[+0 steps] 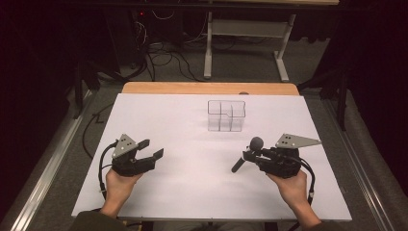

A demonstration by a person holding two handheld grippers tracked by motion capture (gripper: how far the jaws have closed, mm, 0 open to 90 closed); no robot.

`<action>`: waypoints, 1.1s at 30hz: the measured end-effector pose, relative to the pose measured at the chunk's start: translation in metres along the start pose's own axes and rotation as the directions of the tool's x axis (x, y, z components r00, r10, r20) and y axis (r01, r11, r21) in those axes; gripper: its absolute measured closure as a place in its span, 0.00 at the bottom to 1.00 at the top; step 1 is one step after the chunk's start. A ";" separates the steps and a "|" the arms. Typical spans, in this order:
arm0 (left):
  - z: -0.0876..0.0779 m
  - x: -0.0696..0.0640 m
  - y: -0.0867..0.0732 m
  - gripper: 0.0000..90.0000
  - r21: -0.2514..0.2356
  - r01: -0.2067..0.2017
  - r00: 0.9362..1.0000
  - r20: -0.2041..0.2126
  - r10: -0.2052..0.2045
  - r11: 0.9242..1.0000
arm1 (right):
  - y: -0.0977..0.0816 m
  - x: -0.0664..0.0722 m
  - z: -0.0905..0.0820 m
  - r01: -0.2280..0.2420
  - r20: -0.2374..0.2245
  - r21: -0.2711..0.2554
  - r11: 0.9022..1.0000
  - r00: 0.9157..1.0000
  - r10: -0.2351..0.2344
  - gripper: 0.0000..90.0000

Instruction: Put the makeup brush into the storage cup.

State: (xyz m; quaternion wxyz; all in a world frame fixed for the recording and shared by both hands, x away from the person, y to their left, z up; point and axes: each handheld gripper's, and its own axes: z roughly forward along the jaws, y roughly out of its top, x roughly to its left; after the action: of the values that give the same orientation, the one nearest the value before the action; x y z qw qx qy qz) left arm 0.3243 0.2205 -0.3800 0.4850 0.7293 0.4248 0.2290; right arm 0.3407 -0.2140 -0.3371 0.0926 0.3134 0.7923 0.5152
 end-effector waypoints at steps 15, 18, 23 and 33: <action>0.001 0.000 0.000 0.40 0.003 -0.002 1.000 0.005 0.002 1.000 | 0.018 -0.010 0.000 0.014 0.036 0.024 1.000 0.999 -0.015 0.80; 0.000 -0.001 -0.001 0.40 0.003 -0.004 1.000 0.006 0.004 1.000 | 0.020 -0.013 0.001 0.011 0.041 0.025 1.000 0.999 -0.013 0.80; 0.000 0.000 -0.001 0.40 0.003 -0.003 1.000 0.006 0.003 1.000 | 0.024 -0.015 0.001 0.016 0.048 0.025 1.000 0.999 -0.017 0.80; 0.000 -0.001 -0.001 0.39 0.004 -0.004 1.000 0.006 0.004 1.000 | 0.033 -0.020 0.004 0.019 0.064 0.035 0.999 0.998 -0.021 0.80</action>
State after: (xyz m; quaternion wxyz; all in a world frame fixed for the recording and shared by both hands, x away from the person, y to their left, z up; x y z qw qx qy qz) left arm 0.3233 0.2204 -0.3810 0.4843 0.7318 0.4225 0.2267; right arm 0.3718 -0.2139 -0.3142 0.1180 0.3235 0.8006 0.4903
